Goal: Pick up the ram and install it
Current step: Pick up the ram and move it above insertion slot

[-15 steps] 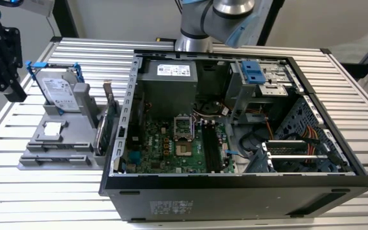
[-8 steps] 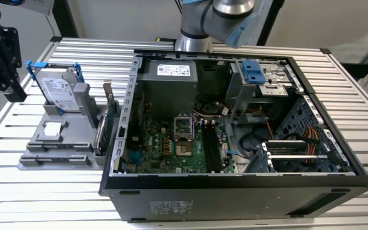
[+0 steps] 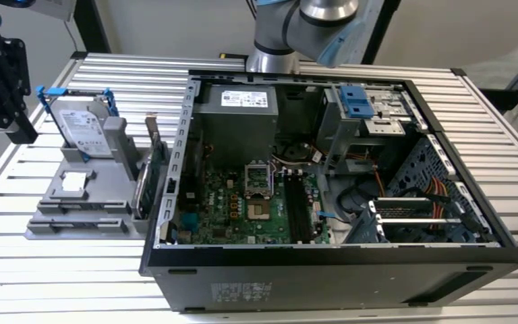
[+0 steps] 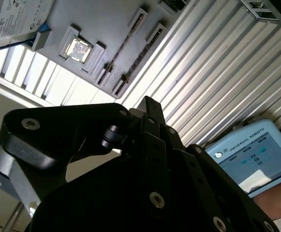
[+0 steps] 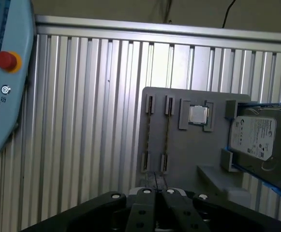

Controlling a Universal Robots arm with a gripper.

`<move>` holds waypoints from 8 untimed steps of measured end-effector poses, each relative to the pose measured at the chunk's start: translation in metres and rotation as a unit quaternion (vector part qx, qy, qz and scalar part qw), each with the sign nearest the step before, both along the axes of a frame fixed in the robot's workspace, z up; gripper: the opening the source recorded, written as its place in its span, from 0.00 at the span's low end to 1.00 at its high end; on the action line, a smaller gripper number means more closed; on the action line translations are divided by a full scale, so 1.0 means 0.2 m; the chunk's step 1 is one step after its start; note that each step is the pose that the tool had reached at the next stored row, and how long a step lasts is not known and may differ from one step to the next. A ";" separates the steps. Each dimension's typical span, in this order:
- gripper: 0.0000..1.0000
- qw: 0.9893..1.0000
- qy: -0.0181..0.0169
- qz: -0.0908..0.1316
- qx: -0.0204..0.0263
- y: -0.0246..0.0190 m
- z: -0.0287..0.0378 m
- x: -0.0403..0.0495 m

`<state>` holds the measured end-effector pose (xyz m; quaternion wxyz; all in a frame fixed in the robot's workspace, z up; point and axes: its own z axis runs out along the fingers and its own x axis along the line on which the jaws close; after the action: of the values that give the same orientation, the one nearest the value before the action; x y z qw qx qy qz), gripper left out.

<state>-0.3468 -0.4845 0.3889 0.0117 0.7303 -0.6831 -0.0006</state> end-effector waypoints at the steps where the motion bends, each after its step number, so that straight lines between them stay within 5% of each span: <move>1: 0.00 1.000 0.000 0.000 0.000 0.000 0.000 0.000; 6: 0.00 1.000 0.000 0.001 0.000 0.000 0.000 0.000; 7: 1.00 1.000 0.000 0.001 0.000 0.000 0.000 0.000; 8: 1.00 1.000 0.000 0.002 0.000 0.000 0.000 0.000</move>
<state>-0.3468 -0.4845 0.3889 0.0116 0.7313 -0.6819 -0.0005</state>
